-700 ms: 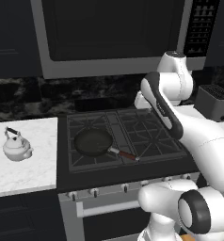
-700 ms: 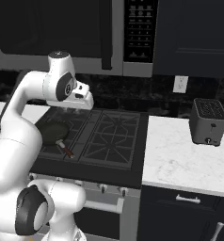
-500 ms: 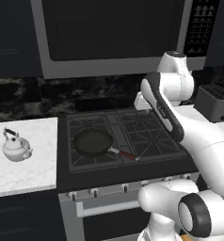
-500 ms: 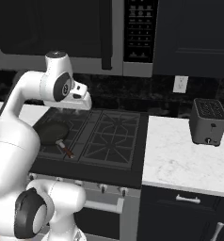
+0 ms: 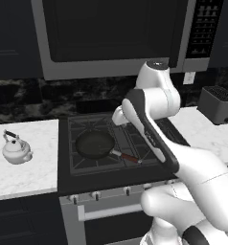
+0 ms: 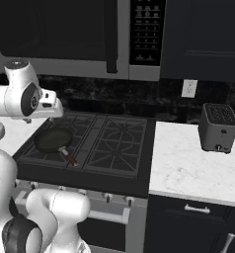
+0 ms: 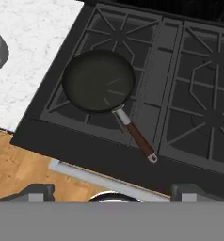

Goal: Pick the kettle from the counter and place it on a stove burner. Then turn the burner on.

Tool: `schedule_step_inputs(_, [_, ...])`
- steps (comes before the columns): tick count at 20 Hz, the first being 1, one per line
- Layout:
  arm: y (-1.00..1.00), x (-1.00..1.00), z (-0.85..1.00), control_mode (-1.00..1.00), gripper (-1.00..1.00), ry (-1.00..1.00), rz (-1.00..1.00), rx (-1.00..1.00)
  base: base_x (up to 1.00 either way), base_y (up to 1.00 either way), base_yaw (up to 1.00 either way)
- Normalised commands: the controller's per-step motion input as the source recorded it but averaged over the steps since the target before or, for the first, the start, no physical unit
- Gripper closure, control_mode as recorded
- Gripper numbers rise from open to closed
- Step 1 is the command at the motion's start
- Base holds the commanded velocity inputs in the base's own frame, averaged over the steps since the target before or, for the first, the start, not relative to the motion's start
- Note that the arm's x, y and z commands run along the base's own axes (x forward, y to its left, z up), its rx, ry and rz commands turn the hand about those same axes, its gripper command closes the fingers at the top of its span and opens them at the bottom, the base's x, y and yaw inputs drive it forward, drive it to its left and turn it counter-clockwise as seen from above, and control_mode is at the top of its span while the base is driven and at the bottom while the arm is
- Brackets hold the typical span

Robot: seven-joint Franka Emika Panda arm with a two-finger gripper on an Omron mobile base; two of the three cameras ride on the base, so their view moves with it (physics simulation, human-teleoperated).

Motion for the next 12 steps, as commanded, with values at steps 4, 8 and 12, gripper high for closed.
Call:
schedule_step_inputs(4, [1.0,-0.04,0.0,-1.0,-1.0,-0.06,0.11,0.0,0.0,0.0,0.0])
schedule_step_inputs(8, [1.0,0.0,0.0,-1.0,-1.0,-0.06,0.09,0.0,0.0,0.0,0.0])
schedule_step_inputs(12, [1.0,0.12,0.0,-1.0,-1.0,0.0,0.05,0.0,0.0,0.0,0.0])
